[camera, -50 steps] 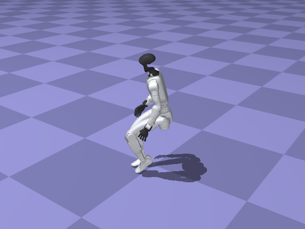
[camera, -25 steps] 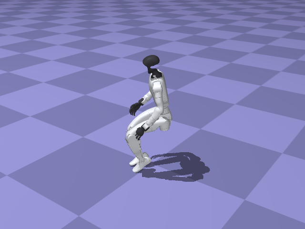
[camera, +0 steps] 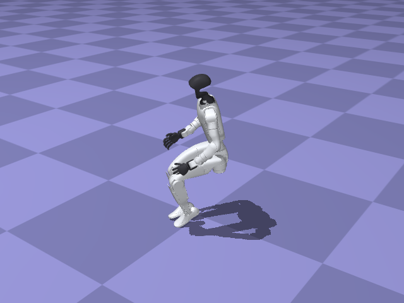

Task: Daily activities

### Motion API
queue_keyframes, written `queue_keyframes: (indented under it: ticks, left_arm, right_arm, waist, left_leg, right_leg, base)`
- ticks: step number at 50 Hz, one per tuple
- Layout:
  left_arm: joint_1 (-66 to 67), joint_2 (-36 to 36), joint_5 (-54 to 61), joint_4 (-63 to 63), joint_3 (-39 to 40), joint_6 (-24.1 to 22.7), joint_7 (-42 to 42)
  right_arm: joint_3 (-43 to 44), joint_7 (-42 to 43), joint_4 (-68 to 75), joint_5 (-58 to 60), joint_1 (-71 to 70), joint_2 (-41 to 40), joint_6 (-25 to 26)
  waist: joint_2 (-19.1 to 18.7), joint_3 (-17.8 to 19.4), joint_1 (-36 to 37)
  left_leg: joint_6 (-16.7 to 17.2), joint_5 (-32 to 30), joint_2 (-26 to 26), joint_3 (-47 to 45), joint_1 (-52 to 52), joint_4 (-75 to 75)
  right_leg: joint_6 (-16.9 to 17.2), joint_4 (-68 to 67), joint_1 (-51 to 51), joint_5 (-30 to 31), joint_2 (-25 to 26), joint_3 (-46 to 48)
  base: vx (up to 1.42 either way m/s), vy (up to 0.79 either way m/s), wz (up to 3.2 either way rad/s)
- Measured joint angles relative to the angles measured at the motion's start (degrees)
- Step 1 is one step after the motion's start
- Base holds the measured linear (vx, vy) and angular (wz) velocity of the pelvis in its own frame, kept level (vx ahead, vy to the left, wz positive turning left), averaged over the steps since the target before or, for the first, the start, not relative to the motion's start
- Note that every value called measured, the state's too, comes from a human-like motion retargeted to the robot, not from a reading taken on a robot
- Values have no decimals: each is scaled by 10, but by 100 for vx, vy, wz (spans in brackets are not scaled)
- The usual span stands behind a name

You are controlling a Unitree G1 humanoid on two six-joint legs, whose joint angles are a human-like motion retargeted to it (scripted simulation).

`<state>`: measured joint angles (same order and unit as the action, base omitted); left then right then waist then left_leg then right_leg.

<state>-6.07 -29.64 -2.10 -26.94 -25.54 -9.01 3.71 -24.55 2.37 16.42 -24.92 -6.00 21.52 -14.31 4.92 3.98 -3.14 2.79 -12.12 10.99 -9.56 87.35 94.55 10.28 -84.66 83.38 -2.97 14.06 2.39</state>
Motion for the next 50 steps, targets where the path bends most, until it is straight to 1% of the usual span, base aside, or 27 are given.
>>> queue_keyframes:
  ticks: [7,12,15,17,21,23,25,26,28,30,33,35,38,39,40,42,44,46,47,50]
  left_arm:
    - [-6,-27,-14,34,-27,-11,14]
    - [-35,-80,-74,101,-87,-22,31]
    - [-81,-129,-126,147,-149,-30,45]
    - [-130,-165,-163,173,-206,-38,57]
    - [-266,-221,-242,218,-357,-59,97]
    - [-347,-234,-280,238,-440,-71,126]
    - [-427,-235,-315,256,-521,-81,163]
    - [-456,-232,-333,264,-537,-88,181]
    - [-497,-227,-367,282,-547,-104,216]
    - [-529,-224,-401,299,-547,-118,265]
    - [-555,-220,-444,316,-547,-132,343]
    - [-556,-212,-474,313,-547,-137,392]
    - [-555,-191,-516,273,-547,-137,442]
    - [-550,-178,-532,248,-547,-134,451]
    - [-543,-163,-549,219,-547,-130,459]
    - [-512,-121,-580,139,-547,-109,455]
    - [-466,-72,-600,43,-547,-74,422]
    - [-401,-19,-592,-66,-537,-28,368]
    - [-361,6,-575,-119,-517,-5,334]
    - [-227,72,-467,-257,-387,45,217]
  right_arm:
    - [-13,18,-14,-23,2,6,-11]
    - [-49,42,-53,13,-3,48,-20]
    - [-88,62,-83,58,-27,95,-25]
    - [-124,77,-105,97,-56,135,-30]
    - [-218,120,-153,183,-143,217,-45]
    - [-270,151,-178,226,-194,252,-57]
    - [-319,191,-203,267,-245,279,-70]
    - [-342,216,-215,288,-273,291,-77]
    - [-395,270,-237,327,-333,314,-89]
    - [-448,342,-253,367,-396,332,-100]
    - [-491,444,-261,414,-441,338,-110]
    - [-511,508,-253,438,-449,333,-110]
    - [-512,574,-203,464,-441,305,-101]
    - [-505,587,-174,472,-431,289,-97]
    - [-497,597,-141,479,-418,271,-92]
    - [-463,594,-49,490,-372,217,-80]
    - [-412,564,65,494,-312,146,-61]
    - [-350,513,191,486,-251,66,-38]
    - [-321,479,251,474,-225,30,-25]
    - [-244,351,386,407,-170,-50,13]
  waist:
    - [-1,1,-2]
    - [-7,6,0]
    - [-15,13,3]
    - [-22,21,7]
    - [-41,43,15]
    - [-51,60,20]
    - [-60,85,25]
    - [-68,103,25]
    - [-88,142,17]
    - [-107,187,3]
    - [-119,232,-11]
    - [-122,243,-19]
    - [-122,239,-22]
    - [-122,228,-21]
    - [-121,214,-19]
    - [-115,164,-8]
    - [-103,111,8]
    - [-85,71,26]
    - [-78,54,33]
    - [-66,9,40]
  left_leg:
    - [0,4,10,-13,-9,-1]
    - [-13,24,25,-29,-10,6]
    - [-30,48,37,-41,-7,14]
    - [-47,69,45,-48,-3,20]
    - [-86,119,59,-64,11,32]
    - [-104,144,63,-73,18,37]
    - [-120,171,66,-86,20,40]
    - [-126,184,66,-91,20,42]
    - [-135,207,63,-99,21,44]
    - [-137,225,54,-103,22,43]
    - [-134,250,37,-107,25,33]
    - [-127,263,22,-108,26,14]
    - [-109,268,2,-104,26,-42]
    - [-101,265,-4,-102,26,-67]
    - [-92,261,-11,-102,26,-95]
    - [-74,245,-20,-102,26,-159]
    - [-51,226,-25,-102,14,-225]
    - [-25,204,-29,-104,-18,-284]
    - [-11,189,-32,-103,-35,-310]
    - [32,142,-36,-89,-81,-367]
  right_leg:
    - [2,-10,-2,-11,-12,8]
    - [-4,-27,3,-39,-32,20]
    - [-10,-42,10,-62,-47,29]
    - [-14,-55,17,-75,-58,36]
    - [-23,-83,37,-97,-80,47]
    - [-27,-98,47,-106,-91,50]
    - [-33,-111,55,-119,-100,50]
    - [-36,-117,57,-127,-105,50]
    - [-45,-127,60,-144,-113,52]
    - [-55,-135,60,-164,-123,53]
    - [-69,-135,63,-192,-130,52]
    - [-78,-122,64,-204,-133,51]
    - [-86,-73,62,-208,-129,48]
    - [-87,-49,62,-207,-127,47]
    - [-88,-23,61,-204,-124,45]
    - [-89,41,59,-193,-116,40]
    - [-87,112,45,-179,-104,32]
    - [-84,178,9,-167,-91,18]
    - [-83,209,-11,-160,-85,10]
    - [-81,293,-73,-140,-71,-15]
  base:
    - [-1,-1,6]
    - [-1,-3,27]
    - [2,-4,35]
    - [4,-5,41]
    - [7,-6,46]
    - [11,-7,49]
    - [13,-8,48]
    - [15,-8,47]
    - [18,-9,50]
    - [20,-11,56]
    - [24,-14,47]
    - [28,-16,42]
    - [29,-18,37]
    - [30,-19,37]
    - [30,-19,37]
    - [31,-19,32]
    - [31,-18,18]
    - [30,-14,1]
    - [30,-11,-12]
    - [29,-5,-19]
